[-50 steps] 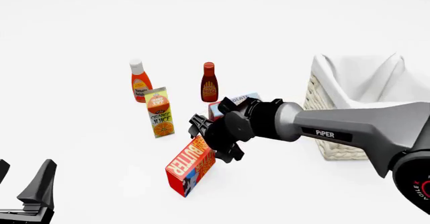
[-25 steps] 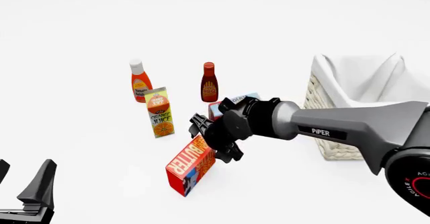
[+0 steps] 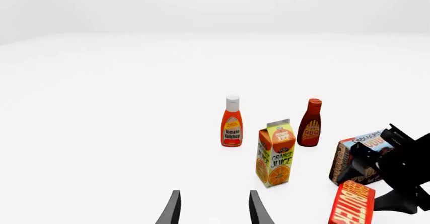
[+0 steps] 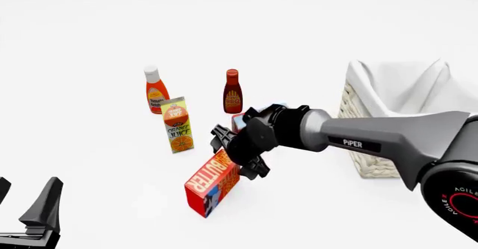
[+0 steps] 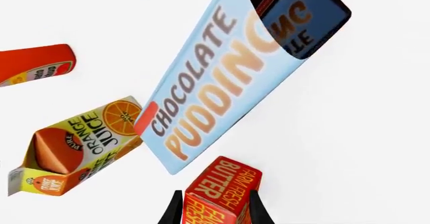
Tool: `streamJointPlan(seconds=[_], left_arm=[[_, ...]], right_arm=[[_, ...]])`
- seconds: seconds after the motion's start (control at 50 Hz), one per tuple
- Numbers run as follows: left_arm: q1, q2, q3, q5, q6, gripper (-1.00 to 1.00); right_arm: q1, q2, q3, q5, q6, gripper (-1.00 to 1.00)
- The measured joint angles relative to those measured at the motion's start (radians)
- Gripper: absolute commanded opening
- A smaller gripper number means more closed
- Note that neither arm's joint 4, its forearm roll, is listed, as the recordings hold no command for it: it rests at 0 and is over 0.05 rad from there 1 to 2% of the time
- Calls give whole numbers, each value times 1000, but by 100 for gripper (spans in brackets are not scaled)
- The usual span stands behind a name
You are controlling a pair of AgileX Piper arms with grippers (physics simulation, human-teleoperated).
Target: Pick the butter and place it in the basket.
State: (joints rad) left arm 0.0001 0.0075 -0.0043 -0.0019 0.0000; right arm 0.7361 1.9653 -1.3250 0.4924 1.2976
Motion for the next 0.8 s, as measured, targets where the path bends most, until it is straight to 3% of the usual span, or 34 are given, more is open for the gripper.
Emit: streamJointPlan(seconds=[0.8], left_arm=[[0, 0, 0, 0, 0, 100]], right_arm=[[-62, -83, 95, -13, -92, -100]])
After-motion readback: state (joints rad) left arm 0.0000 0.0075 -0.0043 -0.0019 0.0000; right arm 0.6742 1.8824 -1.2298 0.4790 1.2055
